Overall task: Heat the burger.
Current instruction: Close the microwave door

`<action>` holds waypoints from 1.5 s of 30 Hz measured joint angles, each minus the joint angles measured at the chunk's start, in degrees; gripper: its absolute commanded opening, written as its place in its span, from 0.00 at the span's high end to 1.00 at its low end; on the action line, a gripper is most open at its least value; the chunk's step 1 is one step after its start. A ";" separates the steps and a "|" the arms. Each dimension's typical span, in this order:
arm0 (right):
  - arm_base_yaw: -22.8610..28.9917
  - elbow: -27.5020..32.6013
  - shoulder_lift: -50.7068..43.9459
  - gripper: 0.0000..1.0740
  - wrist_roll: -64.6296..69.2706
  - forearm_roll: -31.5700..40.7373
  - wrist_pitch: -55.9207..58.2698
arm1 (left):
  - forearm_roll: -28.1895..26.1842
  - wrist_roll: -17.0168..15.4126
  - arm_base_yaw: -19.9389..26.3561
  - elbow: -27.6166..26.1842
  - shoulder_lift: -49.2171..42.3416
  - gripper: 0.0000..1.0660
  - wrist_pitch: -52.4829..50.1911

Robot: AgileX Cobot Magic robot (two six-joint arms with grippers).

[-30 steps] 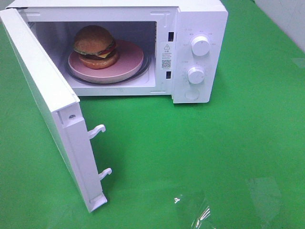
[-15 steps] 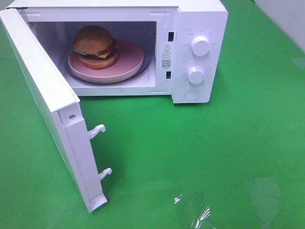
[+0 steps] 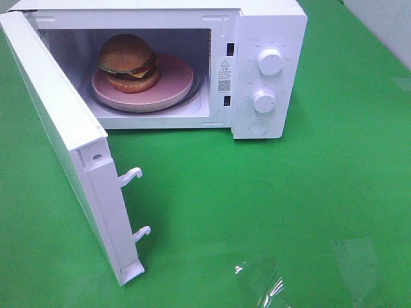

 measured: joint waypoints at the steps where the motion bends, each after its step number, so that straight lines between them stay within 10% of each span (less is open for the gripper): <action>1: 0.00 0.00 0.00 0.29 0.00 0.00 0.00 | 0.00 0.00 0.00 0.00 0.00 0.09 0.00; 38: 0.00 0.00 0.00 0.29 0.00 0.00 0.00 | -0.06 -0.29 0.00 0.00 0.11 0.10 -0.11; 45: 0.00 0.00 0.00 0.29 0.00 0.00 0.00 | 0.11 -0.34 0.00 -1.43 3.84 0.34 -5.67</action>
